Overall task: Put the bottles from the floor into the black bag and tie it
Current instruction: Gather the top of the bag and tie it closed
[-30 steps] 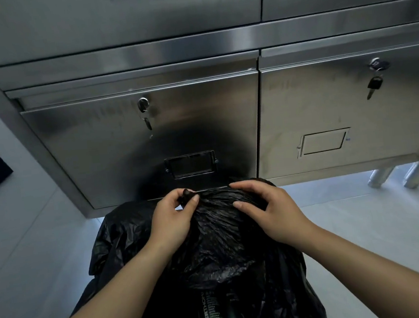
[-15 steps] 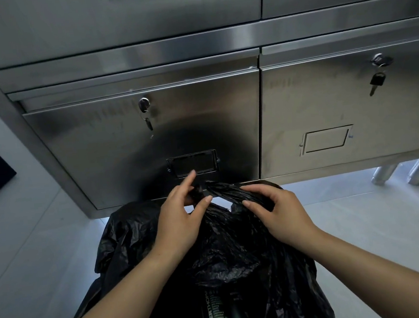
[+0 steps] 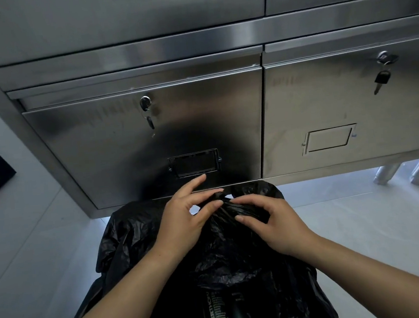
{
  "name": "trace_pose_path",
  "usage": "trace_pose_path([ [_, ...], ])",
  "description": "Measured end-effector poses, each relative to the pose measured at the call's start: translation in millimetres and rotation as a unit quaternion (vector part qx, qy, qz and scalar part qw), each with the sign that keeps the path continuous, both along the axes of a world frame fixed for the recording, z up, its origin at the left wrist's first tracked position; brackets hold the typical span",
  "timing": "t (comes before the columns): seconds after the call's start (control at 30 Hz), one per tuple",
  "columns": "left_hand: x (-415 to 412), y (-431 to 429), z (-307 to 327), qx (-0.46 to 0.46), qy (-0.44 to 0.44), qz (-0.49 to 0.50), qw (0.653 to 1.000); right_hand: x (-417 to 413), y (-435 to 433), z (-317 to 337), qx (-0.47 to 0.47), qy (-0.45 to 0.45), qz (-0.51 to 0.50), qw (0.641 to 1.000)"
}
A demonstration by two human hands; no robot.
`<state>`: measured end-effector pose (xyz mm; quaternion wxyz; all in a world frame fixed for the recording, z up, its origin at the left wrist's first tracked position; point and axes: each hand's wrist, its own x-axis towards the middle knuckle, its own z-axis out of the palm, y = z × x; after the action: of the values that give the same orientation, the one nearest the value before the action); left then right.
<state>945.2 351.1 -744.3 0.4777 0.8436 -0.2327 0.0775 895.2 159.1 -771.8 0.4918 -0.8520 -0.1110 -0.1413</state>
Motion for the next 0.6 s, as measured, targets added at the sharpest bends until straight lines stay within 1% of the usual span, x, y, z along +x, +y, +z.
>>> trace_pose_path([
  [0.17, -3.3, -3.5, -3.9, -0.001, 0.028, -0.034, 0.999, -2.7, 2.6, 0.9, 0.007, -0.005, 0.012, 1.000],
  [0.3, -4.3, -2.3, -9.0, 0.010, 0.045, -0.016, 0.999, -5.6, -2.6, 0.8, 0.043, 0.024, -0.010, 0.999],
  [0.4, -7.0, -4.2, -10.1, 0.022, 0.038, -0.001, 0.999, -4.1, -0.7, 2.3, 0.081, 0.049, -0.025, 0.995],
  [0.47, -9.5, -7.9, -10.1, 0.028, 0.026, -0.009, 0.999, -2.5, 4.2, 4.1, 0.094, 0.063, -0.030, 0.993],
  [0.6, -11.1, -11.8, -11.1, 0.043, 0.008, -0.008, 0.999, -0.2, 12.0, 3.9, 0.096, 0.066, -0.045, 0.992],
])
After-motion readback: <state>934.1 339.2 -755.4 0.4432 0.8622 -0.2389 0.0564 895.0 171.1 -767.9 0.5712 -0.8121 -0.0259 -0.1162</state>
